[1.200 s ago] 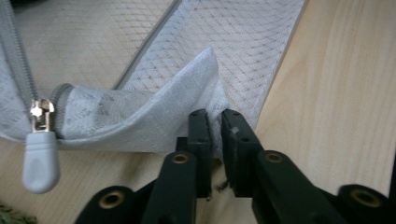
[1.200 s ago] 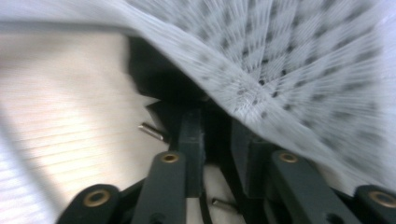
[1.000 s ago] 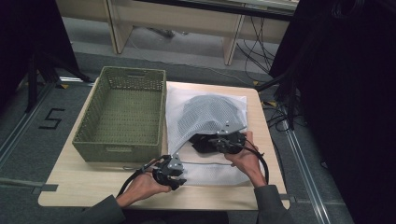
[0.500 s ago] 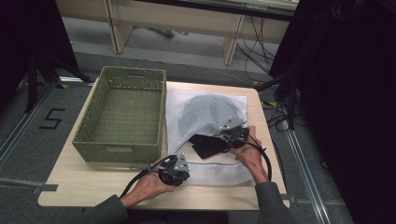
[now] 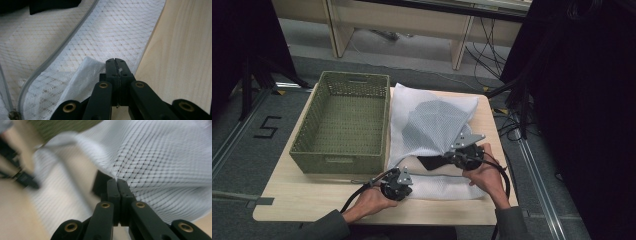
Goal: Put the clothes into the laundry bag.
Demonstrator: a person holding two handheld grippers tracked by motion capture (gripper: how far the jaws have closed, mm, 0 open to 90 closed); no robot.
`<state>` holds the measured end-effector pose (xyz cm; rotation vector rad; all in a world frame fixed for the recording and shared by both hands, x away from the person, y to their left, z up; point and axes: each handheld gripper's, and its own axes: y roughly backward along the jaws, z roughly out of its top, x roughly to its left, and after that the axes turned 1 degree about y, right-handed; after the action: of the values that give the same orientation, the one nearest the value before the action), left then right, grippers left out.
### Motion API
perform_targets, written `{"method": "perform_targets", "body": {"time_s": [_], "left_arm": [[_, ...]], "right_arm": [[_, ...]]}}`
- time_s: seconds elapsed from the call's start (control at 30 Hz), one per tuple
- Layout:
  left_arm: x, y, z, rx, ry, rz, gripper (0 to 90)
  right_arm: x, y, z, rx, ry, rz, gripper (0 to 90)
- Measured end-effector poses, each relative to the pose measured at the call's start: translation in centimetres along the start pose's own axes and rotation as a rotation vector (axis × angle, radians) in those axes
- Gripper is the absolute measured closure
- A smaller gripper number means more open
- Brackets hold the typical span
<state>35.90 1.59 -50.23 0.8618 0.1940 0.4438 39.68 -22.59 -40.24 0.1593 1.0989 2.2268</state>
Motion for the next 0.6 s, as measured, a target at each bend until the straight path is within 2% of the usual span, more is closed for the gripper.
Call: {"method": "perform_targets", "body": {"time_s": [0.03, 0.1, 0.13, 0.17, 0.2, 0.23, 0.27, 0.33, 0.37, 0.4, 0.43, 0.5, 0.53, 0.57, 0.6], "left_arm": [[0.0, 0.0, 0.0, 0.001, -0.004, 0.002, 89.4], [-0.1, 0.0, 0.0, -0.002, -0.001, 0.005, 89.4], [-0.1, 0.0, 0.0, -0.004, -0.007, 0.011, 89.3], [-0.3, -0.1, 0.0, -0.004, 0.002, 0.007, 89.3], [-0.1, 0.1, 0.0, 0.007, -0.033, 0.011, 89.3], [-0.2, 0.0, 0.0, 0.006, -0.012, 0.006, 89.3], [-0.2, 0.0, 0.0, 0.002, -0.006, 0.007, 89.3], [-0.2, 0.0, 0.0, 0.0, -0.013, 0.009, 89.2], [-0.2, 0.0, -0.1, 0.001, -0.011, 0.008, 89.2], [-0.3, 0.0, -0.1, -0.007, -0.004, 0.015, 89.2], [-0.2, 0.0, 0.0, -0.005, -0.027, 0.02, 89.2], [-0.3, 0.0, -0.1, -0.005, -0.021, 0.02, 89.2], [-0.3, 0.1, -0.1, -0.004, -0.021, 0.02, 89.2], [-0.2, 0.2, -0.1, 0.005, -0.032, 0.016, 89.2], [-0.1, 0.3, -0.1, 0.02, -0.048, 0.015, 89.2]], "right_arm": [[0.4, -0.7, -0.7, 0.021, 0.0, 0.005, 90.0], [1.0, -3.2, -2.3, 0.106, 0.02, 0.026, 90.0], [1.0, -4.3, -2.9, 0.176, 0.027, 0.042, 90.0], [0.9, -5.4, -3.5, 0.219, 0.042, 0.041, 90.0], [0.9, -6.0, -3.8, 0.26, 0.027, 0.039, 90.0], [0.4, -6.3, -4.0, 0.261, 0.042, 0.02, 90.0], [-0.1, -5.5, -3.6, 0.223, -0.004, -0.009, 88.4], [-0.3, -4.2, -3.3, 0.148, -0.003, -0.024, 83.3], [-0.3, -3.2, -3.0, 0.114, 0.014, -0.03, 78.6], [-0.3, -3.2, -3.0, 0.114, 0.014, -0.03, 78.6], [-0.1, -3.0, -3.0, 0.06, 0.007, -0.052, 74.5], [0.0, -2.4, -2.7, 0.007, 0.012, -0.048, 66.2], [0.3, -2.5, -2.5, -0.009, 0.009, -0.04, 62.0], [0.9, -2.8, -2.0, -0.021, 0.026, -0.031, 54.5], [0.9, -2.8, -2.0, -0.021, 0.026, -0.031, 54.5]]}}
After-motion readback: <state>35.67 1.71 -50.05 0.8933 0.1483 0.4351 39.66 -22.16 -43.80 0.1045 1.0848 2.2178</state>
